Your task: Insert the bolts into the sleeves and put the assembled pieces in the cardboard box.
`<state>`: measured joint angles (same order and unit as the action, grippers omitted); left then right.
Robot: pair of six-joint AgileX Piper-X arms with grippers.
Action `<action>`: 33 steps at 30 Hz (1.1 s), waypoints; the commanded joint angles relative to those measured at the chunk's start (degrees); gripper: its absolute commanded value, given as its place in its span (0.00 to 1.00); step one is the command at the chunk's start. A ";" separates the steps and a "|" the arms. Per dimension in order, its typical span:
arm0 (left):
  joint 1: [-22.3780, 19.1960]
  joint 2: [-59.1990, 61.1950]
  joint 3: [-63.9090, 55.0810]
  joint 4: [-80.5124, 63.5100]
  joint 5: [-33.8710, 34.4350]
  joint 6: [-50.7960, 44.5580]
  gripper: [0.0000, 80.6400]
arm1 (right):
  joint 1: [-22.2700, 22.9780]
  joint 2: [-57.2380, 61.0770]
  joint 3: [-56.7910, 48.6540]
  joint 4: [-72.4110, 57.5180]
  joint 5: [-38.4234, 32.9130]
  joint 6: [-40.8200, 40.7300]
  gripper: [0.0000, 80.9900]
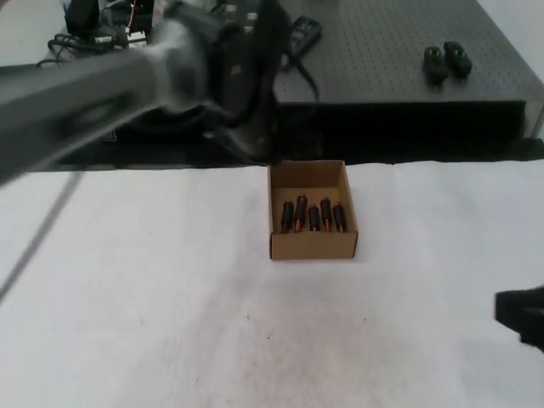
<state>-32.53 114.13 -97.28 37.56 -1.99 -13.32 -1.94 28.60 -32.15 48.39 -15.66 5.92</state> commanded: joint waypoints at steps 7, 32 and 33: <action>0.23 -45.73 46.67 -9.87 -0.34 0.64 0.01 | -0.25 -7.48 5.54 -1.96 -11.42 -0.76 0.03; 0.23 -94.81 83.37 -9.10 -0.35 -0.37 0.01 | -0.20 -8.08 18.16 -11.85 -11.93 -0.77 0.03; 0.23 -94.81 84.48 -9.10 -0.35 -0.37 0.01 | -0.20 -8.08 18.15 -11.55 -11.93 -0.77 0.03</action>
<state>-32.41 19.73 -14.43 29.15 -2.34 -13.05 -1.94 20.87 -13.98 37.47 -27.10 5.53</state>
